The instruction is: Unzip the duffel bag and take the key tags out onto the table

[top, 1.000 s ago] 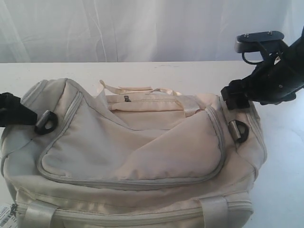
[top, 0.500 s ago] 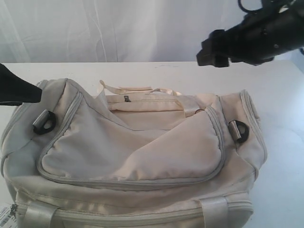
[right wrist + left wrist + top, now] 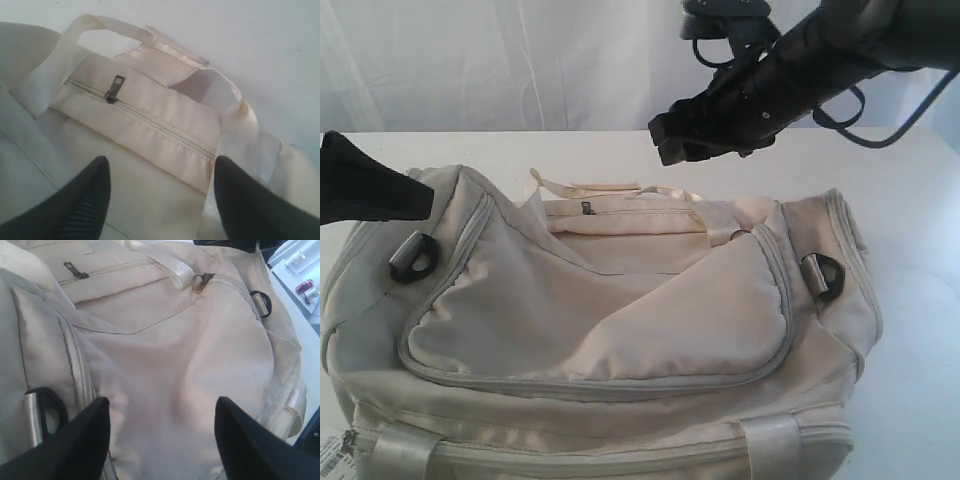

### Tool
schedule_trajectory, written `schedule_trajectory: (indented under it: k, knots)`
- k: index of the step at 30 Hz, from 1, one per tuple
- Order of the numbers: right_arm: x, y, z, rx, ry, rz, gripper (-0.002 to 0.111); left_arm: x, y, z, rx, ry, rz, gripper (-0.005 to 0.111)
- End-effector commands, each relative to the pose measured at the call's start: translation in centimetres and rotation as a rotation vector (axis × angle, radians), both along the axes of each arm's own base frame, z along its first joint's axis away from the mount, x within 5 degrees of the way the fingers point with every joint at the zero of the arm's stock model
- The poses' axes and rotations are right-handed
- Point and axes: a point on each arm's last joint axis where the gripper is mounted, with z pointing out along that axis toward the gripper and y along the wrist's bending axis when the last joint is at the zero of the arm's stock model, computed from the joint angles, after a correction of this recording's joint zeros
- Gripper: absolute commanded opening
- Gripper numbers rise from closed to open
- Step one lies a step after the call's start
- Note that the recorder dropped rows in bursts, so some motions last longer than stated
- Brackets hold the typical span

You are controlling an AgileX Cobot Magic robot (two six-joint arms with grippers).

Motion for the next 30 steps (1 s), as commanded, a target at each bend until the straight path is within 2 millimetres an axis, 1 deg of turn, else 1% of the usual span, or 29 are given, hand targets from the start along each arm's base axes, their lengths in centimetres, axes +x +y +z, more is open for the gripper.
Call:
schedule_trajectory:
  k: [1, 3, 6, 11, 13, 15, 16, 18, 20, 23, 25, 30]
  knots:
    - [1.6, 0.3, -2.1, -0.035, 0.041, 0.008, 0.063, -0.3, -0.4, 0.4, -0.016, -0.014, -0.024, 0.064]
    - [2.3, 0.4, -3.4, -0.061, 0.062, 0.014, 0.067, -0.3, -0.4, 0.4, -0.016, -0.015, -0.023, 0.064]
    - [3.2, 0.6, -5.2, -0.068, 0.097, 0.009, 0.068, -0.3, -0.4, 0.4, -0.016, -0.015, -0.023, 0.064]
    - [4.7, -0.2, -8.1, -0.110, 0.146, -0.146, 0.068, -0.3, -0.4, 0.4, -0.023, -0.016, -0.022, 0.064]
    - [4.9, -0.4, -9.4, -0.148, 0.179, -0.171, 0.068, -0.3, -0.4, 0.5, -0.033, -0.017, -0.021, 0.064]
    - [5.0, -0.5, -10.2, -0.161, 0.206, -0.171, 0.068, -0.3, -0.5, 0.6, -0.045, -0.016, -0.023, 0.064]
    - [5.0, -0.5, -10.5, -0.163, 0.215, -0.170, 0.067, -0.3, -0.5, 0.6, -0.047, -0.016, -0.023, 0.064]
    - [5.0, -0.5, -10.8, -0.165, 0.220, -0.170, 0.059, -0.3, -0.5, 0.6, -0.047, -0.018, -0.024, 0.064]
    - [5.1, -0.4, -10.7, -0.164, 0.216, -0.170, 0.041, -0.3, -0.5, 0.6, -0.051, -0.018, -0.025, 0.064]
    - [5.3, -0.4, -9.0, -0.150, 0.166, -0.171, 0.014, -0.3, -0.6, 0.6, -0.053, -0.018, -0.025, 0.064]
    - [5.4, -0.4, -7.5, -0.133, 0.117, -0.174, 0.000, -0.3, -0.6, 0.6, -0.053, -0.018, -0.025, 0.064]
    - [5.3, -0.4, -2.9, -0.090, -0.012, -0.183, 0.000, -0.3, -0.6, 0.6, -0.053, -0.018, -0.025, 0.064]
